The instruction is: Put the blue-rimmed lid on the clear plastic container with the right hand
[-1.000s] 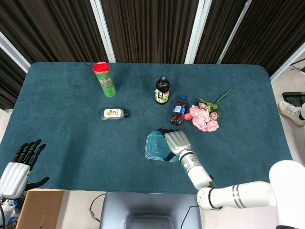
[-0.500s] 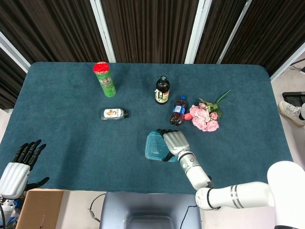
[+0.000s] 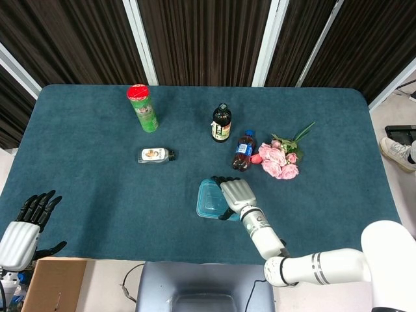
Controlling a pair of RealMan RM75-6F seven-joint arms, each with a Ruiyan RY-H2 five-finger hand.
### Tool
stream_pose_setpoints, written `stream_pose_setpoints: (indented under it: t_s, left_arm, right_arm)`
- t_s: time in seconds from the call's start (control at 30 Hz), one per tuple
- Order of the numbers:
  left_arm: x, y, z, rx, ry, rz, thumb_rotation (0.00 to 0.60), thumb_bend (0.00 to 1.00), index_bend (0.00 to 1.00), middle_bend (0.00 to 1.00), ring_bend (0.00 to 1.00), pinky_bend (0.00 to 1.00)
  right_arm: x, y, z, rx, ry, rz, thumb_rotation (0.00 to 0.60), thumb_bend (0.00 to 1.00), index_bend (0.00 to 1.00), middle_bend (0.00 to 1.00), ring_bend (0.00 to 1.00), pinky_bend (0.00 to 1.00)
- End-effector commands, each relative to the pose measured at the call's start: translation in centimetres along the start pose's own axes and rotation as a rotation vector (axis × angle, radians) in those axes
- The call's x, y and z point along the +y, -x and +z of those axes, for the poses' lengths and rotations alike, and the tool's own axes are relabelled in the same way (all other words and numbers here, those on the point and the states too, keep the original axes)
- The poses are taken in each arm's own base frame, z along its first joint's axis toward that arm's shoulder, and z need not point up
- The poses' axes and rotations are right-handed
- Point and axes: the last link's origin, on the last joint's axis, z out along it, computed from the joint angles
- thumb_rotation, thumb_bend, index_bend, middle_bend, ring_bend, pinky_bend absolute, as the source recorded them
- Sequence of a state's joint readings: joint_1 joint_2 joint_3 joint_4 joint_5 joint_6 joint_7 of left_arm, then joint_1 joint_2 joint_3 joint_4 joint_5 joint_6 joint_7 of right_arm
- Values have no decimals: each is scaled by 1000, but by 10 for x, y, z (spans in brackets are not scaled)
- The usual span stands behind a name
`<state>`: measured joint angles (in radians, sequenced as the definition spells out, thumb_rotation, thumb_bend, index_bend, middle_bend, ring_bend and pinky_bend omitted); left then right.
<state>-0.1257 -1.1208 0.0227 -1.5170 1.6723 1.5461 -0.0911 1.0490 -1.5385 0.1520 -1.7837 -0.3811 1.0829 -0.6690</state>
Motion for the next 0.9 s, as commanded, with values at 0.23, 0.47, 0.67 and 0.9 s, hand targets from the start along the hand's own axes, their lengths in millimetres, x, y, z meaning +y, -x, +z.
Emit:
stream_pose_setpoints:
  t_s: [0.23, 0.47, 0.67, 0.9]
  left_arm:
    - [0, 0, 0, 2, -1, -1, 600, 440, 0, 0, 0, 87]
    - [0, -1, 0, 2, 0, -3, 600, 439, 0, 0, 0, 87]
    - [-1, -1, 0, 4, -1, -6, 600, 439, 0, 0, 0, 87]
    - [-1, -1, -1, 4, -1, -8, 600, 439, 0, 0, 0, 87]
  right_arm:
    - [-1, 4, 2, -1, 4, -7, 600, 320, 884, 677, 610, 552]
    - [-2, 7, 4, -3, 6, -14, 600, 320, 884, 677, 610, 552]
    - [-4, 11, 6, -12, 14, -26, 600, 320, 880, 677, 606, 552]
    - [-5, 12, 6, -13, 19, -29, 600, 320, 874, 677, 600, 551]
